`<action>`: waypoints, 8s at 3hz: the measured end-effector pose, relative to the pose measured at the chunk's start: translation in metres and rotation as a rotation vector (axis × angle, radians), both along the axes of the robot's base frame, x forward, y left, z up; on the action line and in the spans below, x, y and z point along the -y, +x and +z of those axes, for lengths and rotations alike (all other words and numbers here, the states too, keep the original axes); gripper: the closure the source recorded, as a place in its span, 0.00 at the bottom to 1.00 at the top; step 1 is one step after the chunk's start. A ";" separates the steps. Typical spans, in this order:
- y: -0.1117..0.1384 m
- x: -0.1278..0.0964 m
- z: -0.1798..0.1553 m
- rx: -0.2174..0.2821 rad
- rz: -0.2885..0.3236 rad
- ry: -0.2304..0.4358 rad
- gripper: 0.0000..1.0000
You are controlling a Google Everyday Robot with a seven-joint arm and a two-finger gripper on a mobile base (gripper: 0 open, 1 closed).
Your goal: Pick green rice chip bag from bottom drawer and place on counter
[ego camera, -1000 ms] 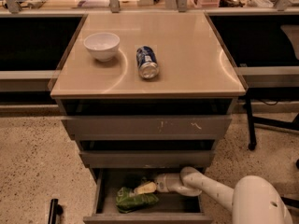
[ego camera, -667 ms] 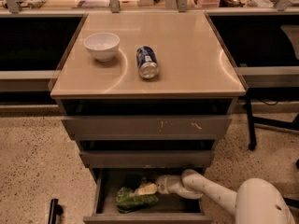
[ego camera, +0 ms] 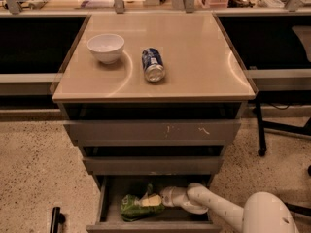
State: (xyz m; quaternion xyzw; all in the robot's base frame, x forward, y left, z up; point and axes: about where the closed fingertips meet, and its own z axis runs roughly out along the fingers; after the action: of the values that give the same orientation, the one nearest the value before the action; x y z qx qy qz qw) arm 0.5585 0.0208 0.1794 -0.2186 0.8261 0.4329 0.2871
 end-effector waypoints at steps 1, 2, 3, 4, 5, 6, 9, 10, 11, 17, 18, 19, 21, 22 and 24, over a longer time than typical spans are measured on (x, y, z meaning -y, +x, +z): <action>0.001 -0.008 -0.009 0.005 -0.001 0.017 0.00; 0.003 -0.020 -0.015 0.005 0.014 0.041 0.00; 0.003 -0.030 -0.018 0.000 0.025 0.069 0.00; 0.001 -0.036 -0.025 -0.024 0.046 0.083 0.18; 0.001 -0.036 -0.025 -0.024 0.046 0.083 0.42; 0.001 -0.036 -0.025 -0.024 0.046 0.083 0.63; 0.001 -0.036 -0.025 -0.025 0.046 0.083 1.00; -0.002 -0.037 -0.009 -0.051 0.056 0.097 1.00; 0.000 -0.032 0.029 -0.063 0.049 0.087 1.00; -0.083 -0.044 0.261 0.070 0.145 -0.094 1.00; -0.114 -0.029 0.329 0.178 0.197 -0.147 1.00; -0.108 -0.017 0.347 0.213 0.178 -0.174 1.00; -0.117 0.008 0.364 0.250 0.138 -0.201 1.00; -0.142 0.046 0.406 0.368 0.127 -0.261 1.00; -0.164 0.109 0.434 0.470 0.021 -0.314 1.00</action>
Offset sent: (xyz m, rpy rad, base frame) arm 0.0078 0.0291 -0.0209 0.0654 -0.0082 0.0290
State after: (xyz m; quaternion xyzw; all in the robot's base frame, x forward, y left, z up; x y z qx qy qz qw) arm 0.3941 -0.0878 0.6138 -0.3634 0.7914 0.2402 0.4289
